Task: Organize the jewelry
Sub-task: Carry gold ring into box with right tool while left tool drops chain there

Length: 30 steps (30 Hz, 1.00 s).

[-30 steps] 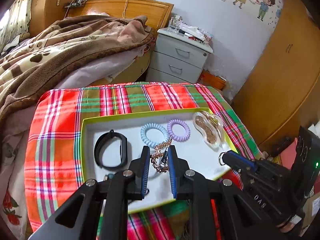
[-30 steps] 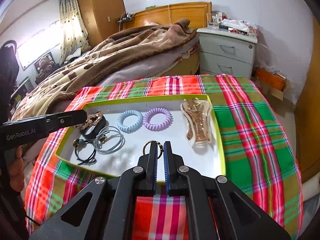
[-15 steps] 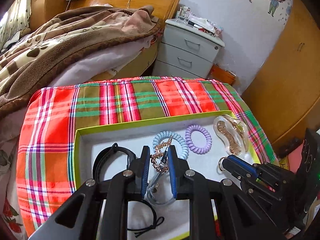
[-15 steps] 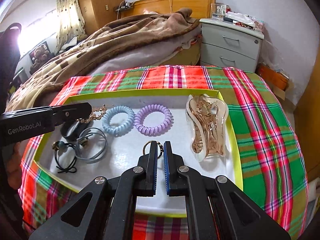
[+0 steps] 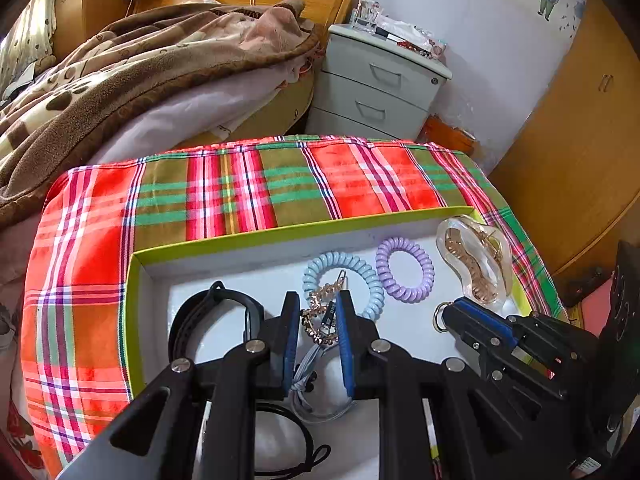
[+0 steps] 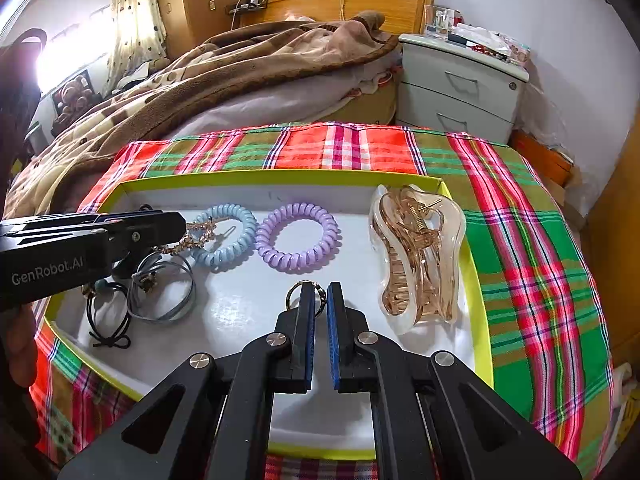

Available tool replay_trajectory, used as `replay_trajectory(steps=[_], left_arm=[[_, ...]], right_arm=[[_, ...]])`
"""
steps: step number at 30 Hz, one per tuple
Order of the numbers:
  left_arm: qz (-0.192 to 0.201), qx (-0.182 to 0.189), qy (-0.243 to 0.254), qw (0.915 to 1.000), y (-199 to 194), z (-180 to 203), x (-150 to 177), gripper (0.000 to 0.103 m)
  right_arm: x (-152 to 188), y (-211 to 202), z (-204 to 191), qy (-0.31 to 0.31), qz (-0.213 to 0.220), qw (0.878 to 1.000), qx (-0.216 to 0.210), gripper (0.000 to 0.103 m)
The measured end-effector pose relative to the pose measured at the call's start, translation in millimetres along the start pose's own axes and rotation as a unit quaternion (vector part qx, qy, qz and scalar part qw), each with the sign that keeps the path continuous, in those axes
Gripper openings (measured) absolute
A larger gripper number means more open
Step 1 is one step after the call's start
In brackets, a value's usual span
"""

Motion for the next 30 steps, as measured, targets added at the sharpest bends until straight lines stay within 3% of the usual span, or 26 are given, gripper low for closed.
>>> replay_trajectory(steps=[16,20,30], left_arm=[[-0.001,0.001,-0.004,1.0000,1.0,-1.5,0.1,0.020],[-0.001,-0.004,-0.003,1.0000,0.7,-1.0,0.8,0.028],[0.001,-0.007,-0.002,1.0000,-3.7,1.6,3.3,0.033]], right_arm=[[-1.8,2.1,1.1,0.000,-0.001,1.000,-0.005,0.006],[-1.7,0.6,1.4,0.002,0.003,1.000,-0.006,0.007],[-1.2,-5.6,1.7,0.005,0.012,1.000,-0.009,0.012]])
Point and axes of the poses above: each gripper's, at about its wrist camera, not at the fingertips, and y roughly the way its jaws point, z to its right, x to its underside, the point moved 5 cm from there along y, roughly the way its jaws point, and after that the axes turned 13 degrees about -z, right-handed, at the moved point
